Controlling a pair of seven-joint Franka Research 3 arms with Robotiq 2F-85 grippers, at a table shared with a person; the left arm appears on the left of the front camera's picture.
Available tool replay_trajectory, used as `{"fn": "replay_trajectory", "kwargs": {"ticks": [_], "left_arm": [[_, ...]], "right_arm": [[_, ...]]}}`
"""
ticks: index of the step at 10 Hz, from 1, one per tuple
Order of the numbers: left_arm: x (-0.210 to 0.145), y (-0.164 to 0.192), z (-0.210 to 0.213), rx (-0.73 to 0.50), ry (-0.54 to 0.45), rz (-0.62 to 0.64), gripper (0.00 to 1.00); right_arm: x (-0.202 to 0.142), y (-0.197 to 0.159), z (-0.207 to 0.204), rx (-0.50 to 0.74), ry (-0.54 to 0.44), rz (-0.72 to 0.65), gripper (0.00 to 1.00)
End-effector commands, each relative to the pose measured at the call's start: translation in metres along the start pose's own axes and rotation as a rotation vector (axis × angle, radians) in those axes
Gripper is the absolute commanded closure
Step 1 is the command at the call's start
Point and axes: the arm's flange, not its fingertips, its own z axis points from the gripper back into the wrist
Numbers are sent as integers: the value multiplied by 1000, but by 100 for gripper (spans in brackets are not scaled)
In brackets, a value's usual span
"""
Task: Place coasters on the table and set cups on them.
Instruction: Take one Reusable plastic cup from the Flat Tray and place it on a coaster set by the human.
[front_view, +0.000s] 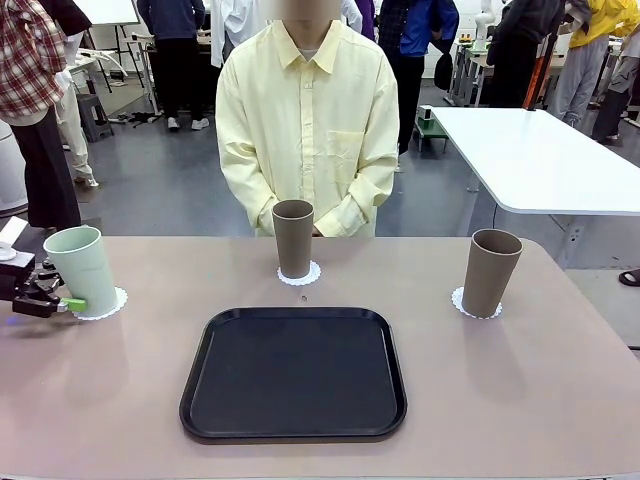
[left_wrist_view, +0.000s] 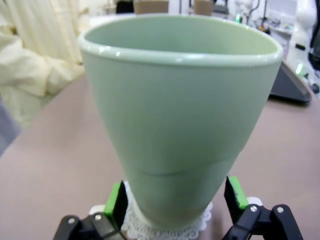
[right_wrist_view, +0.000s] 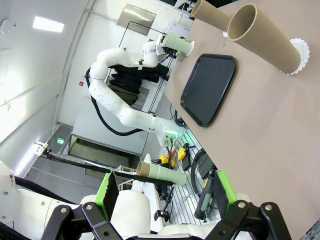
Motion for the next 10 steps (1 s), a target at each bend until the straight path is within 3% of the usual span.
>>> {"fn": "replay_trajectory", "kwargs": {"ticks": [1,3,7,9,10], "left_arm": [[9,-5,12,3,112,9,0],[19,-9,33,38,184,-1,0],[94,-41,98,89,328,35,0],[155,-68,115,158,307,145,0],[180,-78,118,211,350,243,0]], "right_arm": [[0,1,0,2,1,-6,0],[0,1,0,2,1,-6,0],[0,1,0,2,1,-6,0],[0,1,0,2,1,-6,0],[0,1,0,2,1,-6,0]]}}
